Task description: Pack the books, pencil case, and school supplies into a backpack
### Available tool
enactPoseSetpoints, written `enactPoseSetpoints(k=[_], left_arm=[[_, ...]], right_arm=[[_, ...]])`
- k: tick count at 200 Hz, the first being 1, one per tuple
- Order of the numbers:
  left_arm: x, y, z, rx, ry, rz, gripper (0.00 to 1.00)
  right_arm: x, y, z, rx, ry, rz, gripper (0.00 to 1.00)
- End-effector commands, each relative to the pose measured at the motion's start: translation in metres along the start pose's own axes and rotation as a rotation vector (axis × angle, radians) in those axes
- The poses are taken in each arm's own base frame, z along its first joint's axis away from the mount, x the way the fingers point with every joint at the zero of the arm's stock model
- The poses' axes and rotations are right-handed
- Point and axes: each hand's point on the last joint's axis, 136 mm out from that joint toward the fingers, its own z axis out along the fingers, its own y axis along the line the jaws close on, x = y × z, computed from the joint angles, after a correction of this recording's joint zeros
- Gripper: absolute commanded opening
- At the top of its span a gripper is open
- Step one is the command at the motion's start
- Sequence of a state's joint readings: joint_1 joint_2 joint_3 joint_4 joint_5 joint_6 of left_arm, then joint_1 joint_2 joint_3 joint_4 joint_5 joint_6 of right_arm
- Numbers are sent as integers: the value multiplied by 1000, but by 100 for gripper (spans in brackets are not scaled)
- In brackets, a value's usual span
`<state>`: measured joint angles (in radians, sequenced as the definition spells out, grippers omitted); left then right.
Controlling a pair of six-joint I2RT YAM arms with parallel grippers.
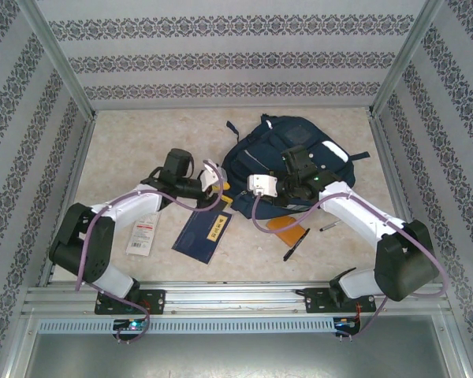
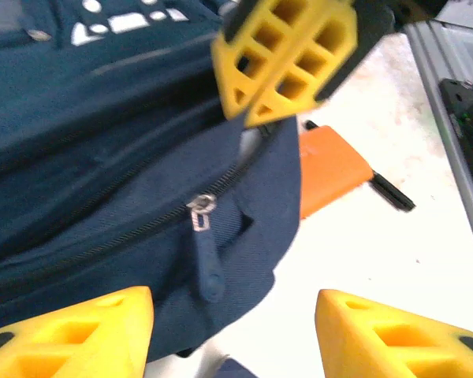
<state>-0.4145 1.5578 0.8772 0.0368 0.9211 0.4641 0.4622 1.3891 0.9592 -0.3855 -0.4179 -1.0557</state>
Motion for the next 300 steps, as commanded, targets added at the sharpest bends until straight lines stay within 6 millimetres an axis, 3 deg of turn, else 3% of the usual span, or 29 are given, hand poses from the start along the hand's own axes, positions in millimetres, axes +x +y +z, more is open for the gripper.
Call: enactPoseSetpoints(k=[1,55,88,131,143,148,185,231,247,262,270,287,300], left_arm=[[-3,-3,9,36,-39,7,55],[-1,11,31,-55,-24,-11,45],[2,0,45,-17,-34,-22,42],[-2,-8,52,19,-74,-33,25],[1,-8,52,19,-57,-36,8],[2,-7,52,13,-50,-31,0],[8,9,38,-130,10,55,0],[26,61,-11,-397,109,36,0],[29,70,-11,-399,170,74,0],[19,66,-5,-329,174,27,0],[11,60,0,-282,148,-7,0],[-1,41,12,-217,80,-7,0],[-9,27,19,-186,30,19,0]], right_arm=[[-19,1,-11,23,-80,-57,0],[-19,5,-10,40,-88,-64,0],[-27,2,-11,45,-110,-58,0],[-28,5,-6,40,-108,-65,0],[-27,6,-5,37,-105,-66,0],[-26,6,-4,38,-102,-67,0],[-4,8,-8,49,-10,-94,0],[35,5,-21,125,106,-155,0],[42,-1,-19,157,115,-132,0],[32,-10,-20,166,59,-46,0],[21,-12,-20,162,1,6,22],[-5,-16,-20,148,-125,117,54],[-18,-11,-16,112,-179,165,63]])
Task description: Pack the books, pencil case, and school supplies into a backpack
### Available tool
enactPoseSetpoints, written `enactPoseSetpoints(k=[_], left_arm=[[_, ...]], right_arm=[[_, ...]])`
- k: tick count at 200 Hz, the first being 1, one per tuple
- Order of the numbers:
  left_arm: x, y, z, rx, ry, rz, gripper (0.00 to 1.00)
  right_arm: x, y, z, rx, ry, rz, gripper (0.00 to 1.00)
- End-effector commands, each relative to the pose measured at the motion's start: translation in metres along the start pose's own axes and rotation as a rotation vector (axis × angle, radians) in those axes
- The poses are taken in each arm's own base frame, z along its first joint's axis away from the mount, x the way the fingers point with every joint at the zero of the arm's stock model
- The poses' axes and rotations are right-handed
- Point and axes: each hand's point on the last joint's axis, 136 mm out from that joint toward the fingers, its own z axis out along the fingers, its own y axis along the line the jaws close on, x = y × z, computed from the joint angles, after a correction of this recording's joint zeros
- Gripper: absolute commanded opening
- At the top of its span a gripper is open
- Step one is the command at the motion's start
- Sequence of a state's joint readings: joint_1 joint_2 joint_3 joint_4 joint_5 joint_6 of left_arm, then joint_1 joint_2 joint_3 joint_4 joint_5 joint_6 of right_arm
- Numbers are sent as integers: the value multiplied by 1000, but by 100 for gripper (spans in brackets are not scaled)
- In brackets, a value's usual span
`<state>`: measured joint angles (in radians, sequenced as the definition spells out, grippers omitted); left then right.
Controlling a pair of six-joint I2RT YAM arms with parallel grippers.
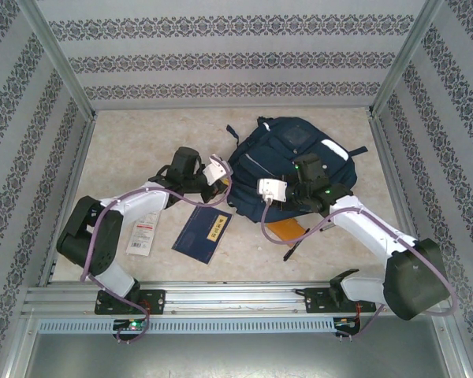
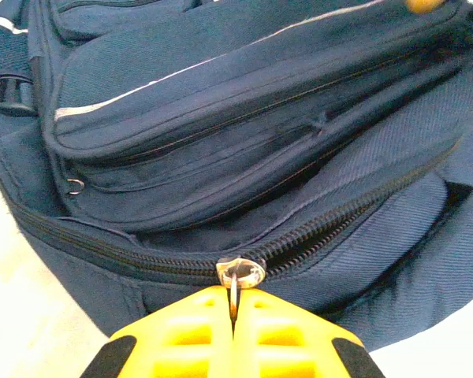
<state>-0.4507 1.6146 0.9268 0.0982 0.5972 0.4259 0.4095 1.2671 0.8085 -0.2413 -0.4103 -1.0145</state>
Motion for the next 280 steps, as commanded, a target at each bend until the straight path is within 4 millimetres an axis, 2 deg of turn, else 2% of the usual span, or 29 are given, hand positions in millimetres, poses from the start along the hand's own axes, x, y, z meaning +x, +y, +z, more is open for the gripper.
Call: enactPoseSetpoints(k=[1,13,36,52,81,110,114,121,126,162,188,199,200,214,219,223,242,265,280], left_arm=[[-18,-29,0,94,-77,-1,0],[-25,-37,0,122,-123,-6,0],[-34,-54,2,192,-145,4,0],[-35,-61,3,204,-139,24,0],[-38,-56,0,164,-164,57,0],[-32,-38,-2,87,-108,71,0],[-33,-36,-3,81,-108,72,0],[-31,-33,-5,75,-107,72,0],[-31,-31,-6,69,-110,72,0],[-26,-8,-14,-6,-92,62,0],[-15,16,-22,-58,-81,32,0],[-10,19,-23,-53,-64,34,0],[-9,19,-24,-51,-63,34,0],[-14,11,-25,5,-67,49,0],[-17,8,-25,25,-79,44,0],[-19,4,-25,41,-91,40,0],[-27,-3,-24,74,-142,30,0],[-34,-13,-23,100,-171,20,0],[-40,-27,-22,150,-186,42,0]], right_arm=[[-34,-7,2,-17,-145,146,64],[-37,-1,12,-36,-132,141,69],[-37,-1,29,-44,-81,162,69],[-33,-4,37,-62,-54,218,60],[-35,17,44,-193,-46,253,50],[-27,31,45,-272,6,262,33],[-28,33,44,-289,0,261,27],[-32,38,40,-337,-15,262,9],[-35,40,39,-368,-23,268,0],[-24,32,42,-359,68,187,0],[-27,19,30,-314,42,192,0],[-26,14,26,-278,37,203,0],[-26,13,25,-273,37,205,0],[-31,9,24,-232,4,248,42],[-36,7,24,-224,-27,265,52],[-41,6,25,-221,-57,296,56],[-58,12,32,-251,-163,420,68],[-36,27,59,-223,-7,330,72],[-35,30,72,-229,35,314,70]])
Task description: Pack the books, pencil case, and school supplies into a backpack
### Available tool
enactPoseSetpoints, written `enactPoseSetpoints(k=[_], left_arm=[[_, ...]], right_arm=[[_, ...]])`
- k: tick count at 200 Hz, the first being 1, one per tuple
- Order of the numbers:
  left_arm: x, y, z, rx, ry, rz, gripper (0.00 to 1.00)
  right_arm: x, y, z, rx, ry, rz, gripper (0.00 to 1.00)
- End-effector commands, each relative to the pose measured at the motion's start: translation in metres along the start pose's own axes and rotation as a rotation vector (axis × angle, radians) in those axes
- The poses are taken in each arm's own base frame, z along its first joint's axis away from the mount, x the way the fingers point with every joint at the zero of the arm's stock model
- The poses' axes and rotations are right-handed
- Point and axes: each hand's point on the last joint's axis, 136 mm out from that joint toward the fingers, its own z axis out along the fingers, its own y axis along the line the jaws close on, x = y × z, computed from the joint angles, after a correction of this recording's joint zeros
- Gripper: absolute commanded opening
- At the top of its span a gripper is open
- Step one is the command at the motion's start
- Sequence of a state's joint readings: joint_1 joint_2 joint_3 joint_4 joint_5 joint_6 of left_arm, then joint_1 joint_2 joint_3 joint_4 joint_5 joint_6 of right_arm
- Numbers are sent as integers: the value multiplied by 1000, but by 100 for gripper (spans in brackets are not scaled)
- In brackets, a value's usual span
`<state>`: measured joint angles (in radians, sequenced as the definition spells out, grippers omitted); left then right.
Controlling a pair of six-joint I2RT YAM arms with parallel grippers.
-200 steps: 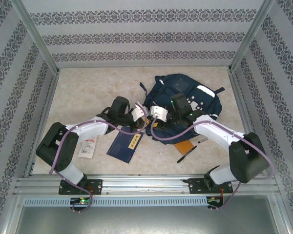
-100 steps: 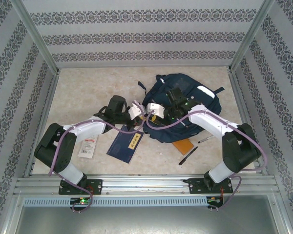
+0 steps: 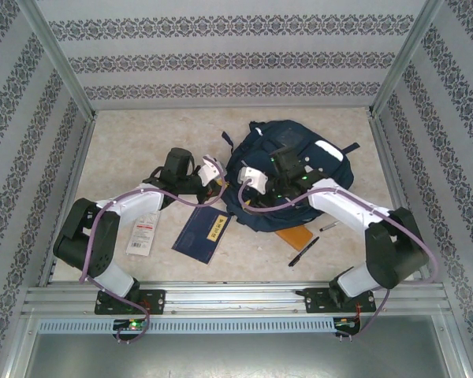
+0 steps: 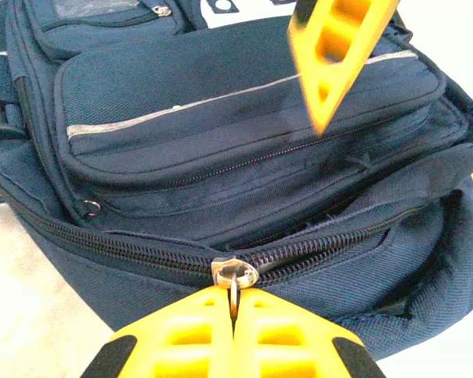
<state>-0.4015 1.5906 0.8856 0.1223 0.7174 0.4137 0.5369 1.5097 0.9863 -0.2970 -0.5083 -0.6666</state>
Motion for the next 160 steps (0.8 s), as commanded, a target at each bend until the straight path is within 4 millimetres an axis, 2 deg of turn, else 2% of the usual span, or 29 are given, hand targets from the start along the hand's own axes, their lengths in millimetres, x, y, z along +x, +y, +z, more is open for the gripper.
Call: enactPoseSetpoints(k=[1,12,31,37,62,84,117,129,138,150,160], left_arm=[[-42,-26,-6,92,-127,79,0],[-44,-33,-4,112,-126,94,0],[-47,-29,-7,77,-129,99,0],[-45,-22,-9,43,-121,99,0],[-33,14,-21,-74,-68,50,0],[-12,48,-34,-168,-5,26,0],[29,98,-44,-283,103,-78,0],[39,106,-45,-303,146,-107,0],[41,104,-44,-284,162,-111,0],[32,92,-40,-227,125,-127,0],[21,79,-37,-189,81,-138,0]], right_arm=[[8,-1,25,15,70,9,70],[10,4,30,-33,89,15,59],[16,8,28,-83,147,-51,11],[18,6,25,-68,161,-88,0],[22,0,1,-15,172,-271,0],[23,7,-17,1,154,-486,0],[39,2,-33,66,251,-692,0],[45,2,-37,83,267,-735,0],[49,-2,-39,117,285,-743,0],[48,-10,-40,191,283,-704,16],[42,-13,-42,227,237,-652,38]])
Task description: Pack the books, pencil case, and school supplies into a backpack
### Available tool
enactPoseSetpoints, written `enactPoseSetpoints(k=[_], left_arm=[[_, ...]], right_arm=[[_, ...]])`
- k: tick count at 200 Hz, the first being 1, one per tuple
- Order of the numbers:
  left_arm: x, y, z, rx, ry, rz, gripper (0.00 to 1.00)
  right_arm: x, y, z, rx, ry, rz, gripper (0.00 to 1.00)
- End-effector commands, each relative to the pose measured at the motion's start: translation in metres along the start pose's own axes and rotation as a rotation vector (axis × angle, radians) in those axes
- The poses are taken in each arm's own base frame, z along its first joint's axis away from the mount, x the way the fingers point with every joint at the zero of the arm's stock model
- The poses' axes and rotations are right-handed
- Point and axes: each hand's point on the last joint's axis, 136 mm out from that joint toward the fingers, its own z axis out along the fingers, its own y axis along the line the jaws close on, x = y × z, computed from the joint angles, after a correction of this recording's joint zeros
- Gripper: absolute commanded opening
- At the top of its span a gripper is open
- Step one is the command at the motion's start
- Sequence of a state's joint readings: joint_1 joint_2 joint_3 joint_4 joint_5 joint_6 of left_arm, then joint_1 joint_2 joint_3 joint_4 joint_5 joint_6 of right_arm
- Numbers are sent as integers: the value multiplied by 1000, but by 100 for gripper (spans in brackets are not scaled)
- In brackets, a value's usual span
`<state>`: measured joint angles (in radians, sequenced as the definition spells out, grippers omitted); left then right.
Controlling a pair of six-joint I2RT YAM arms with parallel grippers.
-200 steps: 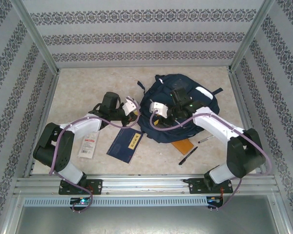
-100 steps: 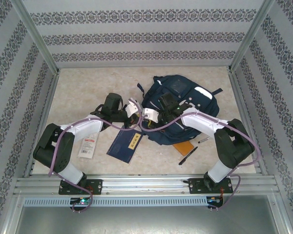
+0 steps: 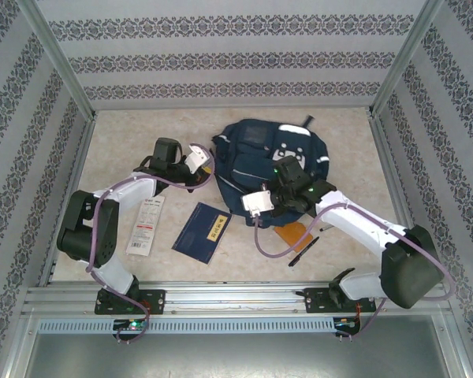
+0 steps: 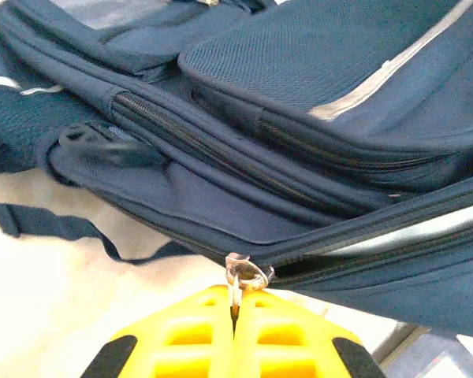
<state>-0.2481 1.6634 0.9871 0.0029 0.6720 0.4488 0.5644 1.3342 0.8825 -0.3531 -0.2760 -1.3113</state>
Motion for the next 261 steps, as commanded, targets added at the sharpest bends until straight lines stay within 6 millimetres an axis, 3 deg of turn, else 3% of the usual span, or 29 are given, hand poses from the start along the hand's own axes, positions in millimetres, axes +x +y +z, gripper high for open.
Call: enactPoseSetpoints(k=[1,8,19,45,70,83,105,133,153,178,212,246,261], left_arm=[[-6,10,-12,-44,-4,-39,0],[-14,0,-13,-31,-28,-37,0],[-25,-18,-15,-19,-62,-22,0],[-48,-52,-16,23,-146,-22,0],[-58,-70,-13,60,-178,-68,0],[-60,-77,-9,85,-176,-72,0],[-63,-80,-9,87,-184,-83,0],[-55,-80,-14,58,-174,-55,0],[-49,-71,-19,37,-145,-48,0],[-40,-55,-25,-3,-137,-40,0],[-8,-6,-28,-114,-50,-63,0],[24,56,-17,-220,94,-154,0],[31,72,-8,-235,150,-168,0]], right_arm=[[23,-4,-7,76,82,24,40],[19,-8,-10,98,44,75,52],[7,-18,-16,125,-35,182,61],[-42,-36,-28,69,-274,402,66],[-81,-43,-14,-27,-364,514,73],[-83,-51,4,-11,-334,567,73],[-65,-53,31,0,-228,616,69],[-41,-27,40,-55,-95,524,48],[-25,-11,36,-75,-31,468,33],[-18,-15,24,-42,-24,433,0],[-18,-12,8,-40,-31,288,0],[-36,3,-1,-50,-138,166,0],[-38,7,0,-62,-144,170,0]])
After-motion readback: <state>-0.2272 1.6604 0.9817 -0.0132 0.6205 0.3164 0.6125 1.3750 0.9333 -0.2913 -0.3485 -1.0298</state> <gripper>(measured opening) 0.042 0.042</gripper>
